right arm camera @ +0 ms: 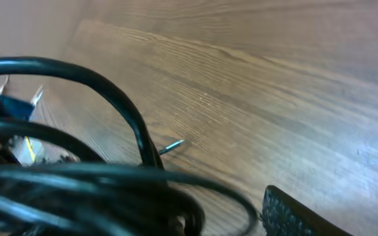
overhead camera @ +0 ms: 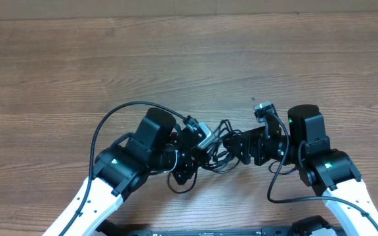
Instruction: Untangle cables
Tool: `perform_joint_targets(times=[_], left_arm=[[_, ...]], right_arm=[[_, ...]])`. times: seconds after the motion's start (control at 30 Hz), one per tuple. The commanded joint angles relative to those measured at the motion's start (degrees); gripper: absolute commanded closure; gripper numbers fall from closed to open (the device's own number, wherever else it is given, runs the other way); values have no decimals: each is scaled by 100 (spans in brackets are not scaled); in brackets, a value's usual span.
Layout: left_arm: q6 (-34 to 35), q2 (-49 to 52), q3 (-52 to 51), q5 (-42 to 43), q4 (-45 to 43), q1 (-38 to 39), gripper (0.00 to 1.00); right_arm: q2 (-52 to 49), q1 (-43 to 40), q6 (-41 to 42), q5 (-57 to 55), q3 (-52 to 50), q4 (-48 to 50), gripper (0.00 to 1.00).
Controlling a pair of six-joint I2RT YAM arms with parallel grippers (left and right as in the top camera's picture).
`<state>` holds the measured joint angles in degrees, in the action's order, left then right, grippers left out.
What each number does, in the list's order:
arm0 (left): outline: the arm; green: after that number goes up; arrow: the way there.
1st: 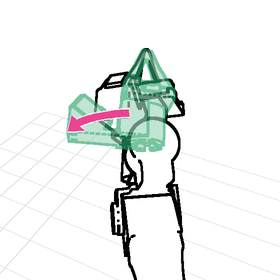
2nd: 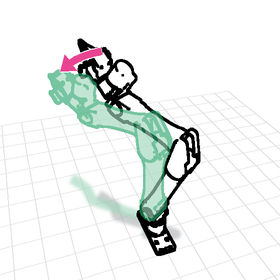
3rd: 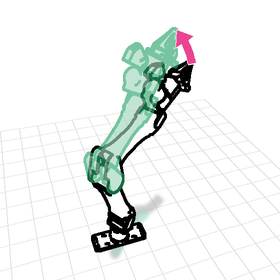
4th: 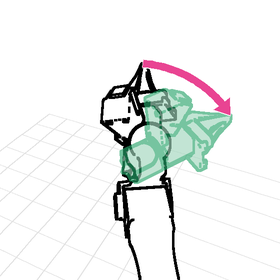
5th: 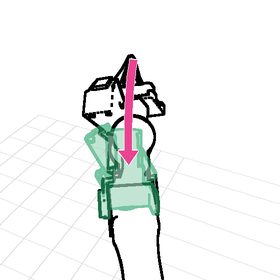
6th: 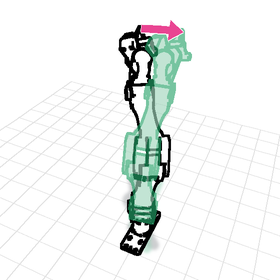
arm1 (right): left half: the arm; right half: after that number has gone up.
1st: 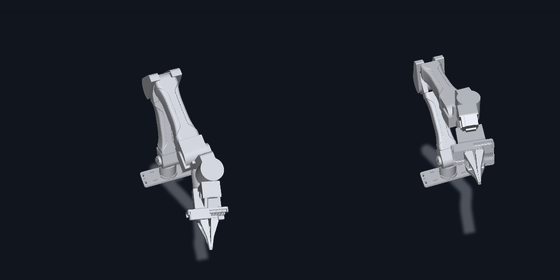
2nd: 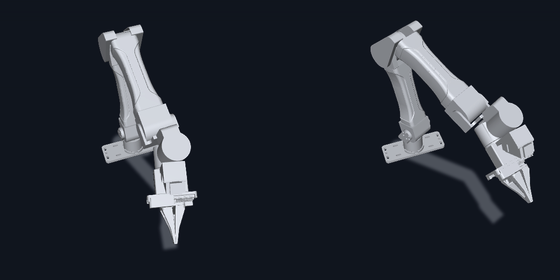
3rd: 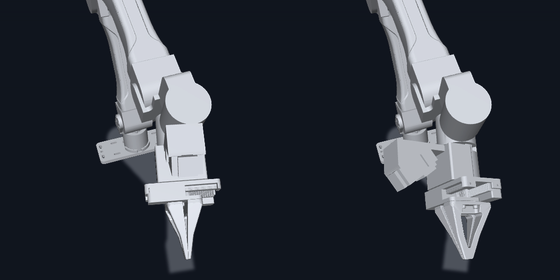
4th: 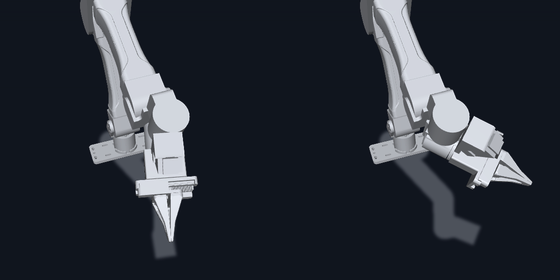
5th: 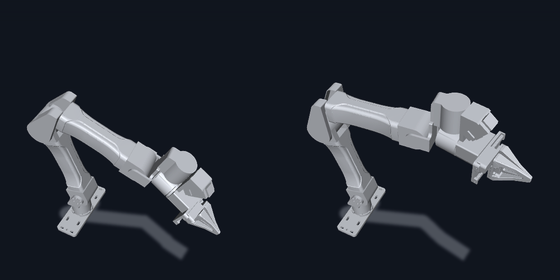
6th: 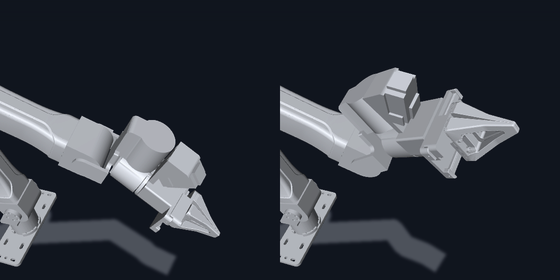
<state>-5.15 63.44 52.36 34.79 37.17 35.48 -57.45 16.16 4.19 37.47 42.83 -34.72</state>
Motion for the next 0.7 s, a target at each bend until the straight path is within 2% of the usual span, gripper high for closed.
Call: perform_joint_targets(times=[0.0, 0.03, 0.07, 0.13, 0.2, 0.27, 0.33, 0.47, 0.57, 0.67], left_arm=[[-393, -33, 28, 575, -63, -24, 96], [-393, -35, 28, 573, -57, -24, 96], [-393, -35, 28, 549, -55, -26, 96], [-374, -35, 28, 264, -57, -26, 96], [-166, -33, 28, -127, -55, -26, 96], [393, -33, 28, -813, -63, -28, 96], [1185, -33, 28, -1753, -46, -28, 96], [2929, 7, 28, -3449, 63, -33, 94], [3602, 120, 28, -3672, -2, -33, 83], [3908, 334, 28, -3670, -107, -33, 82]], right_arm=[[-35, -7, -492, 203, 160, 129, 42], [-48, -7, -492, 205, 160, 157, 54], [-52, -7, -492, 203, 160, 164, 71], [-52, -7, -448, 205, 160, 149, 94], [-52, -7, -422, 208, 160, 96, 96], [-50, -7, -422, 212, 160, -2, 96], [-22, -7, -424, 337, 162, -94, 96], [153, -13, -483, 1508, 162, -70, 96], [315, -13, -603, 2715, 162, 302, 96], [420, -13, -599, 3703, 162, 925, 96]])
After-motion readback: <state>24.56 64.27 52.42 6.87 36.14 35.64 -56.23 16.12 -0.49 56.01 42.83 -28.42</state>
